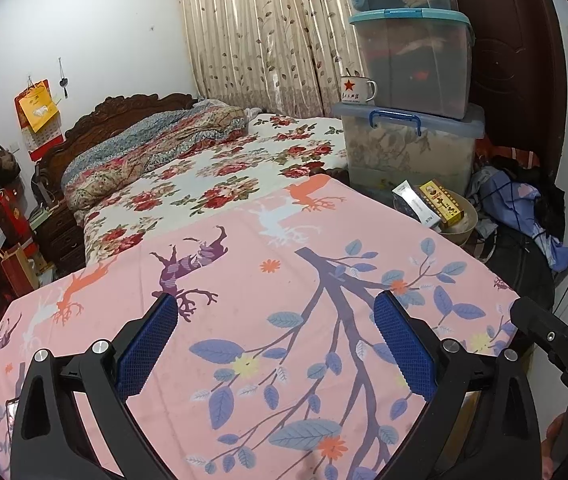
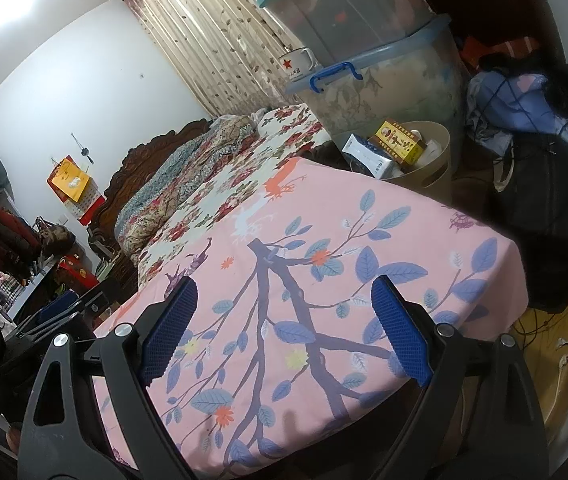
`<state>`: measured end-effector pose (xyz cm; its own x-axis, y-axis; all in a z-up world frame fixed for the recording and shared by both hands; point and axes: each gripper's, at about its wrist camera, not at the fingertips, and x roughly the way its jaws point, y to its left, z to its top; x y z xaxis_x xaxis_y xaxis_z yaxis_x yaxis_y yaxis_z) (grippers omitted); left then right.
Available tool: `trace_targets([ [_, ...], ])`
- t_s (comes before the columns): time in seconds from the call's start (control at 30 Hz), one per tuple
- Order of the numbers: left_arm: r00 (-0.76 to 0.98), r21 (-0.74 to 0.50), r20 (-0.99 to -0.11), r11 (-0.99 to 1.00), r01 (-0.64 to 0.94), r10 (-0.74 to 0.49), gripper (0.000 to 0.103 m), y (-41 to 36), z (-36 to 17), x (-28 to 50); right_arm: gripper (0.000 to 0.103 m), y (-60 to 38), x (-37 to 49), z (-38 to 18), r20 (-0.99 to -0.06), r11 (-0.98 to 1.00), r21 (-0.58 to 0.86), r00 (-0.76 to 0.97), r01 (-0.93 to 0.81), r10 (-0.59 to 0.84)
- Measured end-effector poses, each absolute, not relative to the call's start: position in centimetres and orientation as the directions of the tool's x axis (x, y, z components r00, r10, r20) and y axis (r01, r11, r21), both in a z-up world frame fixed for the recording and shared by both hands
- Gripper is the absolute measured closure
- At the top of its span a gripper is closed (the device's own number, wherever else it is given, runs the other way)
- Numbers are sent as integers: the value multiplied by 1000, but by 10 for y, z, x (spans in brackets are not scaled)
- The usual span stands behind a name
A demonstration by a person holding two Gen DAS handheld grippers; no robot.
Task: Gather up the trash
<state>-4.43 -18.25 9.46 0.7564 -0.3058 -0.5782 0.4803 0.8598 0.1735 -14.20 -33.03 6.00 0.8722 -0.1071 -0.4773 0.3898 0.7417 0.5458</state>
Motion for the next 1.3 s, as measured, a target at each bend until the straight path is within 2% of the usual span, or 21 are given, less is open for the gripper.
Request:
trace_targets([
  [1.3, 749, 175, -589, 856, 486, -305, 9, -179, 86, -43, 15, -323, -142, 59, -485, 742, 546, 869, 390, -100],
])
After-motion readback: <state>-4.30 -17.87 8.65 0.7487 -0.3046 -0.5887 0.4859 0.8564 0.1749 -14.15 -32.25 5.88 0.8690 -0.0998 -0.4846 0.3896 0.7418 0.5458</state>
